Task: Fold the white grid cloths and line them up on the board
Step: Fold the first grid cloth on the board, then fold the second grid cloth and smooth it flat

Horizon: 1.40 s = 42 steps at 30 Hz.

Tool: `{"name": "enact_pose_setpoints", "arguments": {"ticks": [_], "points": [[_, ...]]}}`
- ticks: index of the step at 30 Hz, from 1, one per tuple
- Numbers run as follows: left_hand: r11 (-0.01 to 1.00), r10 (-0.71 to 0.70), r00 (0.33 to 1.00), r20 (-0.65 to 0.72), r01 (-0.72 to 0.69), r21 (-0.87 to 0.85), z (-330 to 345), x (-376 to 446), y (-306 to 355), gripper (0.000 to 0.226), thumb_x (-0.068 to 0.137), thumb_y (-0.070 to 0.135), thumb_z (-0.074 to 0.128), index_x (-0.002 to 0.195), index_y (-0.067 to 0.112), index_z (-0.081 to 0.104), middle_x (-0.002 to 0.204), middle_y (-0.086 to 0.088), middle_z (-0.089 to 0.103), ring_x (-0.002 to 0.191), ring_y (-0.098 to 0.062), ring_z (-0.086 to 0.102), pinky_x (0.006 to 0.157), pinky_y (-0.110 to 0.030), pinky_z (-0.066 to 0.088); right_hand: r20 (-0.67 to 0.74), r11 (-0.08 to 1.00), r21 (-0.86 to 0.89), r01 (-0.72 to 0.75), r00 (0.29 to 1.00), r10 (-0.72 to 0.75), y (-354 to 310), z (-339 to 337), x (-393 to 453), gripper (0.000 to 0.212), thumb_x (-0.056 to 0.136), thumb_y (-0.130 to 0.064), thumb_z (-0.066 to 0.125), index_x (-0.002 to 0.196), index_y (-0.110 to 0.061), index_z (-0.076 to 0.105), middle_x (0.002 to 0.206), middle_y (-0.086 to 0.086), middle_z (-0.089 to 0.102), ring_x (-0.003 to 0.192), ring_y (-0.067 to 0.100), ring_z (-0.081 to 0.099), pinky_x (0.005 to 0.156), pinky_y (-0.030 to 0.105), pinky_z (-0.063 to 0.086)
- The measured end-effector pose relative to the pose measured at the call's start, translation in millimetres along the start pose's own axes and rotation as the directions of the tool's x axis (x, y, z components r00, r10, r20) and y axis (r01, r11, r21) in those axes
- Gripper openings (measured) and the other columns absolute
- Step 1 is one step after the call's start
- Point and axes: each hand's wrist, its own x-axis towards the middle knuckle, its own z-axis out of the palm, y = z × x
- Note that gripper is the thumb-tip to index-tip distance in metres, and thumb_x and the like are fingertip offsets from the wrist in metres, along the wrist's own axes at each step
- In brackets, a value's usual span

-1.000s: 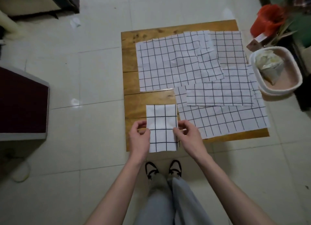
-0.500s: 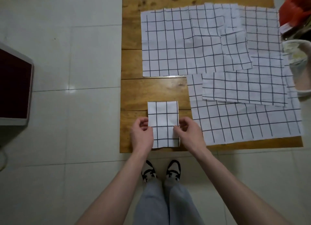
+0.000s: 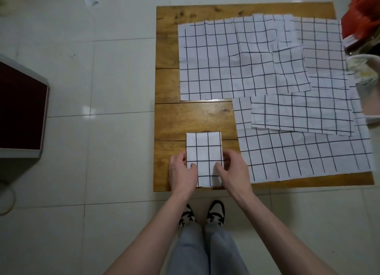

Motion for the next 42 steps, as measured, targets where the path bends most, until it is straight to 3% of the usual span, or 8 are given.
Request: {"name": "enact_pose_setpoints", "arguments": {"ticks": [4,10,17,22,26,33,38,42], "points": [[0.973,0.057,0.998,0.031,-0.063,0.221,-23,-18,8,0.057,0.098,0.02,0.064,0.152,0.021,0.046,0.144,0.002,0.05,0.132,-0.018,0.046,0.111,-0.041,0.045,-0.002,1.0,0.008,0.01,1.0,-0.009,-11,-20,-17,0.053,0.1,-0.028,0.065,0.15,-0.016,0.05,0.14,-0.001,0.055,0.127,0.013,0.054,0.105,0.033,0.048],[0.864,0.35,0.932,0.092,-0.359,0.352,-74,-79,51,0.045,0.104,0.03,0.056,0.147,0.019,0.05,0.145,0.002,0.053,0.134,-0.016,0.044,0.112,-0.032,0.035,-0.016,0.987,-0.024,0.156,0.988,-0.157,-55,-77,-69,0.055,0.104,-0.039,0.06,0.154,-0.021,0.046,0.151,-0.006,0.053,0.137,0.002,0.044,0.111,0.024,0.034],[0.646,0.707,0.707,0.022,-0.658,0.387,-110,-132,116,0.046,0.105,0.04,0.043,0.14,0.014,0.058,0.135,-0.001,0.061,0.127,-0.019,0.055,0.109,-0.039,0.046,-0.139,0.91,-0.195,0.367,0.908,-0.396,-96,-142,-122,0.053,0.105,-0.045,0.052,0.15,-0.018,0.049,0.146,-0.001,0.059,0.136,0.013,0.053,0.115,0.033,0.045],[0.488,0.817,0.574,0.047,-0.734,0.472,-107,-150,155,0.046,0.104,0.038,0.05,0.138,0.009,0.06,0.132,-0.007,0.064,0.126,-0.022,0.057,0.111,-0.043,0.047,-0.241,0.893,-0.275,0.356,0.874,-0.422,-104,-189,-133,0.054,0.107,-0.044,0.05,0.154,-0.017,0.047,0.152,0.0,0.055,0.143,0.015,0.048,0.119,0.035,0.04],[0.434,0.853,0.521,0.046,-0.754,0.494,-91,-157,190,0.046,0.1,0.036,0.057,0.139,0.01,0.059,0.134,-0.007,0.064,0.127,-0.021,0.055,0.113,-0.04,0.043,-0.295,0.889,-0.306,0.339,0.855,-0.428,-98,-223,-120,0.056,0.106,-0.046,0.046,0.153,-0.015,0.047,0.152,0.002,0.056,0.144,0.018,0.048,0.119,0.038,0.041],[0.504,0.795,0.605,0.03,-0.688,0.522,-39,-147,240,0.049,0.105,0.039,0.052,0.144,0.011,0.056,0.143,-0.007,0.058,0.137,-0.023,0.051,0.117,-0.044,0.043,-0.278,0.886,-0.332,0.324,0.864,-0.42,-71,-280,-68,0.058,0.107,-0.049,0.041,0.154,-0.014,0.046,0.152,0.005,0.055,0.143,0.021,0.05,0.118,0.037,0.04],[0.626,0.678,0.734,-0.038,-0.55,0.553,-3,-134,273,0.05,0.105,0.042,0.045,0.145,0.014,0.054,0.144,-0.006,0.057,0.138,-0.022,0.05,0.117,-0.046,0.043,-0.21,0.883,-0.312,0.351,0.881,-0.424,-56,-328,-13,0.057,0.106,-0.044,0.05,0.155,-0.016,0.044,0.156,0.005,0.052,0.147,0.021,0.046,0.121,0.037,0.034],[0.67,0.646,0.758,-0.09,-0.506,0.542,20,-117,296,0.049,0.106,0.041,0.044,0.145,0.013,0.055,0.143,-0.006,0.057,0.137,-0.021,0.049,0.117,-0.043,0.042,-0.142,0.864,-0.31,0.396,0.879,-0.454,-53,-355,34,0.058,0.106,-0.046,0.048,0.157,-0.017,0.043,0.158,0.002,0.049,0.149,0.019,0.042,0.124,0.039,0.034]]}}
